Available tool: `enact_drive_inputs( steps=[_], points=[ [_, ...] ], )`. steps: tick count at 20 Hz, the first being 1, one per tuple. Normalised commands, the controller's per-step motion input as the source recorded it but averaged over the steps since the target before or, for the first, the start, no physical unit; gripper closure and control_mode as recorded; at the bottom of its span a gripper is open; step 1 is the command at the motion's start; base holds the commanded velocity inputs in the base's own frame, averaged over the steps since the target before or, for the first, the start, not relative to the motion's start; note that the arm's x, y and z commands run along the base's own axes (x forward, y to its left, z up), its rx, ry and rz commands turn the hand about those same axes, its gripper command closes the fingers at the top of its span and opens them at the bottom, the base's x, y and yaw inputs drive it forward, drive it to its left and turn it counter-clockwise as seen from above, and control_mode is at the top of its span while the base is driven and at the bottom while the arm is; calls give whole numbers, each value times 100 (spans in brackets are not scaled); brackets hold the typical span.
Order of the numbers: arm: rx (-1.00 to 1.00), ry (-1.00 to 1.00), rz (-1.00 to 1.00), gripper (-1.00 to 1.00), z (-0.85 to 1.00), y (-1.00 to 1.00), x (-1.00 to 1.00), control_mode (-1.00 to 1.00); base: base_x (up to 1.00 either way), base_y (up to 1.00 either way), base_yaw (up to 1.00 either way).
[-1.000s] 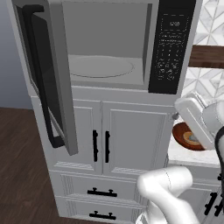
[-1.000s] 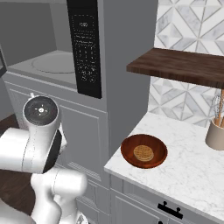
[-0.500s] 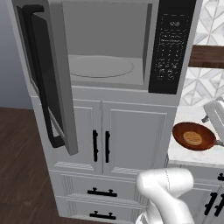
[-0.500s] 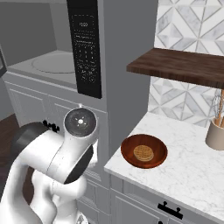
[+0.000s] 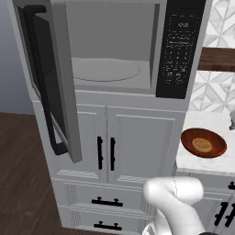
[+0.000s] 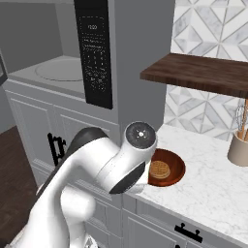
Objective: Open the microwave, place the bowl with waffle inside the microwave, then close the microwave door and turn it on.
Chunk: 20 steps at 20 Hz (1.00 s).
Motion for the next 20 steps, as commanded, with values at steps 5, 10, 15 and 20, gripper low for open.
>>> enact_drive_inputs(
  steps=[5,10,15,20],
  points=[
    [0,23,-3,-100,-53,-80,46,-100,0,0,0],
    [0,7,2,-100,-28,-62,11,-100,0,0,0],
    [0,0,22,-100,-48,-20,25,-100,0,0,0],
    [0,0,14,-100,-44,-1,52,-100,0,0,0]
  ],
)
